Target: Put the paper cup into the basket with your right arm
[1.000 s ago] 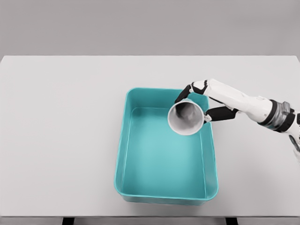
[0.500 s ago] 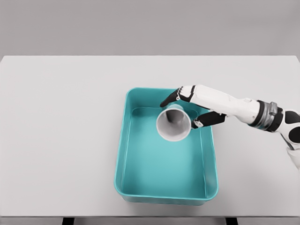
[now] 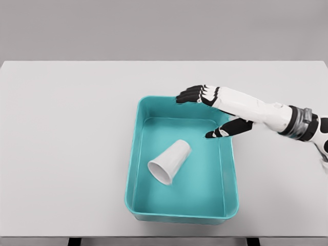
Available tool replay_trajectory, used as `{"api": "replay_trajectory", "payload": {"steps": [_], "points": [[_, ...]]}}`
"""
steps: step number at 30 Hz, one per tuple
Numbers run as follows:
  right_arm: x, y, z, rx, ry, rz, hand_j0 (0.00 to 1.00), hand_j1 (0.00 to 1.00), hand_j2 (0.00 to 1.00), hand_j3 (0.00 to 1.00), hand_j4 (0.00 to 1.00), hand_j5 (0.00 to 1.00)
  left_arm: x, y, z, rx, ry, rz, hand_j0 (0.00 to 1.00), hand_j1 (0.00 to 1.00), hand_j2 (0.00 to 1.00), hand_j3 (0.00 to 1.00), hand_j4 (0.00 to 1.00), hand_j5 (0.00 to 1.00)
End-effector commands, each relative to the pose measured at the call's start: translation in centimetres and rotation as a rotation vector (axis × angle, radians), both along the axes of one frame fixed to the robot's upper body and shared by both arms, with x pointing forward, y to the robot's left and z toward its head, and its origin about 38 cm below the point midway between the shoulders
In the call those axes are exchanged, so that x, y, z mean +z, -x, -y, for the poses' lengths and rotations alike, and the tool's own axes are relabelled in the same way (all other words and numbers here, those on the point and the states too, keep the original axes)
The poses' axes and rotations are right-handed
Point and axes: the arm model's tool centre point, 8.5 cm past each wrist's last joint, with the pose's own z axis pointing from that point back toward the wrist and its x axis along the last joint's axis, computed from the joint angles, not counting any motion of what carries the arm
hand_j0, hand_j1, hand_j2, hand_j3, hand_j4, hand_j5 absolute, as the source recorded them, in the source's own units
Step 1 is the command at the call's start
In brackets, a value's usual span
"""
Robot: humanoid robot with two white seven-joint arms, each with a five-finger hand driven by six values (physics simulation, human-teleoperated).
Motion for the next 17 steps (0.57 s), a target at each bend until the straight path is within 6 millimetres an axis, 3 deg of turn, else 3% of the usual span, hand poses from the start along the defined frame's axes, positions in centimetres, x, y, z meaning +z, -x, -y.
{"api": "replay_trajectory", "payload": {"steps": [1, 5, 17], "points": [[1.8, -0.4, 1.9, -0.049, -0.061, 0.023, 0.98, 0.98, 0.98, 0.98, 0.98, 0.98, 0.0, 0.0, 0.0, 0.000, 0.000, 0.000, 1.00, 1.00, 1.00, 1.00, 1.00, 1.00], [1.8, 0.6, 5.9, -0.137, -0.189, -0.013, 0.98, 0.98, 0.98, 0.98, 0.98, 0.98, 0.0, 0.0, 0.0, 0.000, 0.000, 0.000, 1.00, 1.00, 1.00, 1.00, 1.00, 1.00], [-0.3, 2.5, 10.2, -0.239, -0.183, -0.088, 1.00, 1.00, 1.00, 1.00, 1.00, 1.00, 0.0, -0.4, 0.0, -0.007, 0.003, 0.009, 1.00, 1.00, 1.00, 1.00, 1.00, 1.00]]}}
